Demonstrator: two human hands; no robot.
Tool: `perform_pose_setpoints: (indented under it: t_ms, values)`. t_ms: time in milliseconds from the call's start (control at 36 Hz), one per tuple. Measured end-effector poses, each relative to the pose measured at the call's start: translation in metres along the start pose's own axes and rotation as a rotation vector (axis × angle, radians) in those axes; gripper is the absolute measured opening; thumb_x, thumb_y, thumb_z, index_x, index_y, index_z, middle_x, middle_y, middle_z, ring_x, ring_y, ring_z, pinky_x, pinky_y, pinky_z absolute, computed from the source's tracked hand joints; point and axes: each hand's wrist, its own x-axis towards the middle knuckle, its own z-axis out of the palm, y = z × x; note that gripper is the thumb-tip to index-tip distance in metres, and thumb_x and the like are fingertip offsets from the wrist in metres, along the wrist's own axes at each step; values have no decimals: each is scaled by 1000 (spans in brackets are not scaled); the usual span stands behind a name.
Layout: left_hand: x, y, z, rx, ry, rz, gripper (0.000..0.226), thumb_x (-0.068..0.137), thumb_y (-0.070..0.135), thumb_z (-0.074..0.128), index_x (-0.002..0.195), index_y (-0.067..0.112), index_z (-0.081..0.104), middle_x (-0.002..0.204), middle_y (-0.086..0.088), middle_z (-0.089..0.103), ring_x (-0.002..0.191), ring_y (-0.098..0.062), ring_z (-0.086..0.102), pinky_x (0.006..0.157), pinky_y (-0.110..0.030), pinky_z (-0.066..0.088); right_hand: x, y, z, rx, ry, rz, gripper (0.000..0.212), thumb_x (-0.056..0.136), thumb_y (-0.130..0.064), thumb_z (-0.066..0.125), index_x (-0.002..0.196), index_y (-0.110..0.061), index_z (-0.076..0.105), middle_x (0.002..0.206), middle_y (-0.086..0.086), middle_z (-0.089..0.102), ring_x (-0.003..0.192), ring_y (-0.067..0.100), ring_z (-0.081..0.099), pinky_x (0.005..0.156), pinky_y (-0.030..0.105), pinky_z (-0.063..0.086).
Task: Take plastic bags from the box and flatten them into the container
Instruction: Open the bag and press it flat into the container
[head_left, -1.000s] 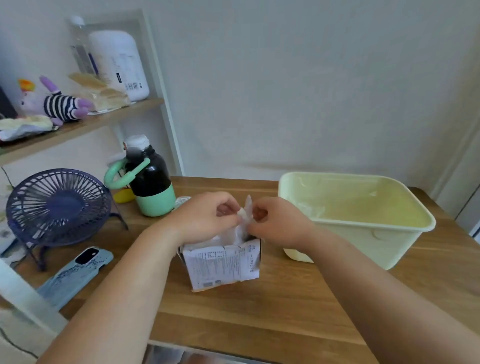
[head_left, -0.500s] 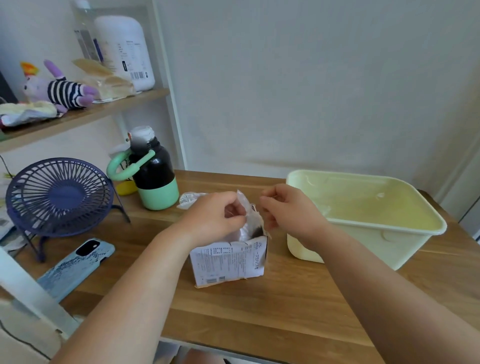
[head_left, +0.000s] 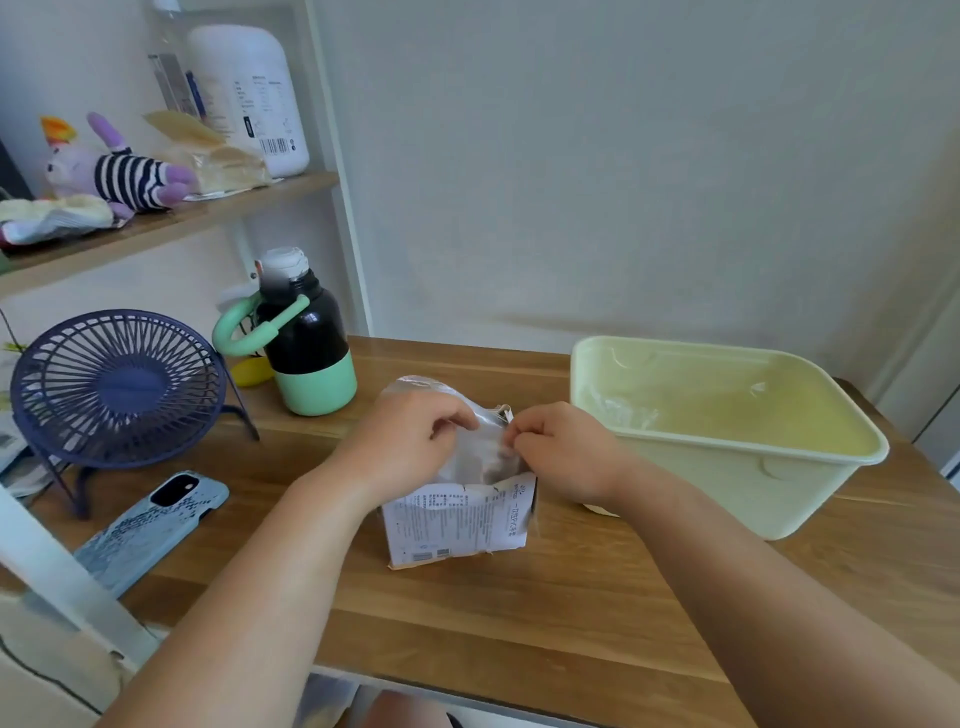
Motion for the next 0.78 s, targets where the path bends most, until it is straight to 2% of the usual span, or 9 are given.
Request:
perform_pose_setpoints:
  t_ms: [56, 139, 250, 333, 389, 444, 528, 639, 778]
  values:
    - [-1, -7, -3, 16, -37, 5, 22, 94, 19, 58, 111, 28, 70, 111, 18, 65, 100, 3, 56, 82, -8, 42, 0, 1, 0, 11, -24, -4, 35, 89, -12, 45, 63, -27, 61, 72, -2, 59, 67, 13, 49, 63, 28, 41]
    - [0, -16, 0, 29, -226, -45, 19, 89, 40, 64, 107, 39, 70, 109, 21, 66, 102, -1, 59, 93, -33, 50, 0, 3, 1, 49, -6, -20, 28, 93, -17, 45, 71, -25, 60, 75, -6, 58, 73, 13, 51, 70, 30, 43]
    - [3, -18, 7, 63, -232, -54, 23, 89, 43, 62, 111, 40, 67, 114, 17, 66, 108, -9, 59, 95, -40, 49, 3, 8, 5, 39, 12, -63, 11, 94, -22, 54, 85, -25, 59, 82, -13, 62, 81, 11, 59, 76, 27, 48]
    - [8, -18, 11, 117, -202, -58, 26, 91, 42, 58, 116, 42, 64, 113, 17, 66, 108, -11, 60, 99, -39, 45, 5, 10, 6, 63, -22, -39, 14, 87, -11, 62, 90, -25, 62, 87, -10, 66, 88, 12, 65, 82, 26, 53]
    - [9, -16, 14, 178, -159, -38, 19, 97, 38, 50, 105, 39, 67, 94, 13, 68, 91, -13, 61, 87, -35, 45, 4, 10, 3, 88, -47, -19, 21, 84, -7, 62, 95, -25, 60, 90, -6, 69, 89, 14, 66, 82, 29, 54]
    - [9, -13, 15, 127, -17, -7, 16, 97, 32, 52, 97, 35, 68, 84, 12, 65, 81, -10, 61, 75, -32, 46, 3, 10, 1, 121, -55, -4, 27, 83, -6, 63, 101, -24, 56, 88, -5, 69, 84, 13, 66, 79, 27, 53]
    - [10, -9, 12, 187, 195, 36, 25, 94, 30, 59, 119, 30, 62, 112, 14, 55, 108, -8, 51, 93, -28, 41, 5, 10, 2, 114, -5, -8, 33, 81, -6, 67, 110, -20, 58, 79, -7, 59, 71, 9, 57, 70, 22, 49]
    - [14, -6, 15, 291, 106, 97, 41, 94, 30, 57, 134, 38, 51, 129, 16, 47, 122, -9, 37, 101, -30, 28, 9, 12, 6, 107, 24, -14, 50, 80, -6, 66, 128, -16, 55, 75, -9, 51, 65, 5, 49, 63, 18, 43]
    - [18, -4, 16, 377, 99, 98, 22, 96, 38, 52, 115, 34, 63, 115, 12, 55, 111, -12, 44, 88, -29, 27, 12, 15, 7, 85, 110, -14, 37, 89, -19, 60, 126, -17, 57, 72, -13, 51, 63, 2, 48, 58, 16, 37]
